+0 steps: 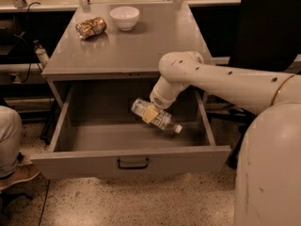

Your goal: Place blue plastic bottle into top drawer

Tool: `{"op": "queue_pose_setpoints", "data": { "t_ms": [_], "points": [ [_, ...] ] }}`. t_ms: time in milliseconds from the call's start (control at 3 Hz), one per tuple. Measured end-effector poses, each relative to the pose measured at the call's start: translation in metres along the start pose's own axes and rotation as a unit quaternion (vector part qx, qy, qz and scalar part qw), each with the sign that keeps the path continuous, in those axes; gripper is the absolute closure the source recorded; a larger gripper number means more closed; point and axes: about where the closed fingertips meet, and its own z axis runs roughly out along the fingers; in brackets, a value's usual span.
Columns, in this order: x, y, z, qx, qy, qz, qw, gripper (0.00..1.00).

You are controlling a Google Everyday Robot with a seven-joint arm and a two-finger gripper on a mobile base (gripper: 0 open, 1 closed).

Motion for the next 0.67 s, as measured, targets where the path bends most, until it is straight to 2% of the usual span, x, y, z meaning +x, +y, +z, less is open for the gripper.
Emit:
{"op": "queue_pose_setpoints", "data": {
  "t_ms": [333,667],
  "points": [
    [-0.016,0.008,-0.005,0.008,-0.021,-0.001,0.9998,0.02],
    [-0.023,0.017,-0.016,0.017,-0.027,-0.003,0.9995,0.00]
  ]
}}
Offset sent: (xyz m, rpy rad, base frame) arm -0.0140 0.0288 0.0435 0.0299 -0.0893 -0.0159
